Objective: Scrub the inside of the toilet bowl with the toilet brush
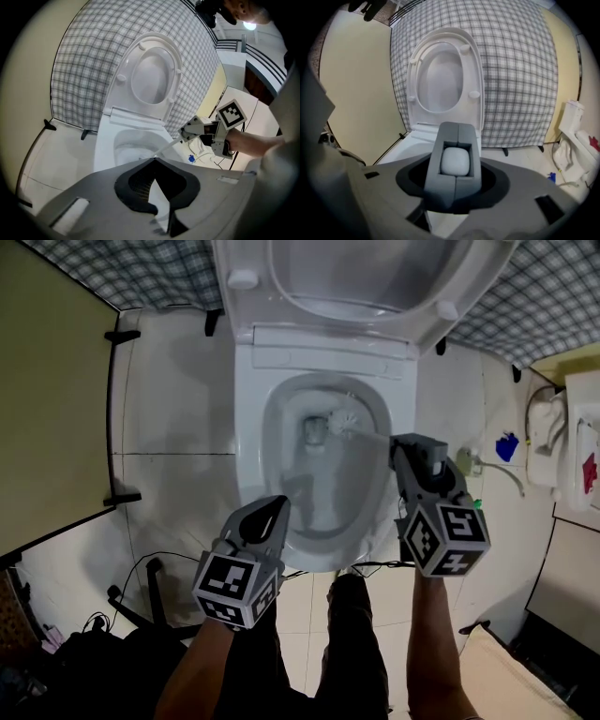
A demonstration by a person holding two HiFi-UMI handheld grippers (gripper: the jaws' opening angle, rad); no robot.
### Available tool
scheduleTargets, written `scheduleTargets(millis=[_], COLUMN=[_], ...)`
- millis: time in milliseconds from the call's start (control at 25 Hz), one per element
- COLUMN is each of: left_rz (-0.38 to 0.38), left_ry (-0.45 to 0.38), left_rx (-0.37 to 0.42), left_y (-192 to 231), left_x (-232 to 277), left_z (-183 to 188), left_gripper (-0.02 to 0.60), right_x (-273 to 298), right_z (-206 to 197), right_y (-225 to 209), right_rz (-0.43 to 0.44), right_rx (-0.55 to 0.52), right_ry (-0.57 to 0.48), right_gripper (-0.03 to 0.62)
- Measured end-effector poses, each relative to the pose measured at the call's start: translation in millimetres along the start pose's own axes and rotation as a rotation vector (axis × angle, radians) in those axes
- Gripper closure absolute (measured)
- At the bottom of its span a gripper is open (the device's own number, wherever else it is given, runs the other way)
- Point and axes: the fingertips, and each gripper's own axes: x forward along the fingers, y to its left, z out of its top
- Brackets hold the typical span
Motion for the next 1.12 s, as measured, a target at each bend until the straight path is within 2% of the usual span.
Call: scheduleTargets(millis=[120,200,400,520,680,920,1120], left_rz=[-0.005,-0.010,-0.010,-0.007,-0.002,-0.008,-0.024], left_ry=[-0.004,-0.006,-0.005,-0.006,-0.007,-0.007,-0.007], left_rx=[0.000,0.001,-0.003,0.000,0.001,-0.003,0.001], left_y=[-2.5,-4.0,-2.9,-0.4,2.9,2.9,-4.2], left_x=[-0.2,-0.9,-2.1,-2.4,-3.2,-6.6,-7.8], left_z=[3.4,4.1,2.9,3.3,3.9,4.4,8.0], left_gripper=[0.574,0.574,0.574,0.574,0.574,0.574,0.574], right_x=[-18.4,-17.8,5.2,28.6,46.9,16.7,-27.9], right_z=[19.7,18.1,-3.8,-30.1,-55.4,-33.4,-5.8], right_y=[-18.5,-21.8,-3.8,12.7,20.5,6.9,-18.2], right_rz=[-0.064,-0.079,-0.036,-0.003,0.000,-0.016,-0.100], right_rx=[-0.028,-0.040,-0.036,-0.039,-0.039,-0.048,-0.025], right_ry=[-0.023,-0.010,0.033,0.095,0.144,0.118,0.102], right_gripper=[0.384,0.384,0.384,0.384,0.384,0.382,0.382])
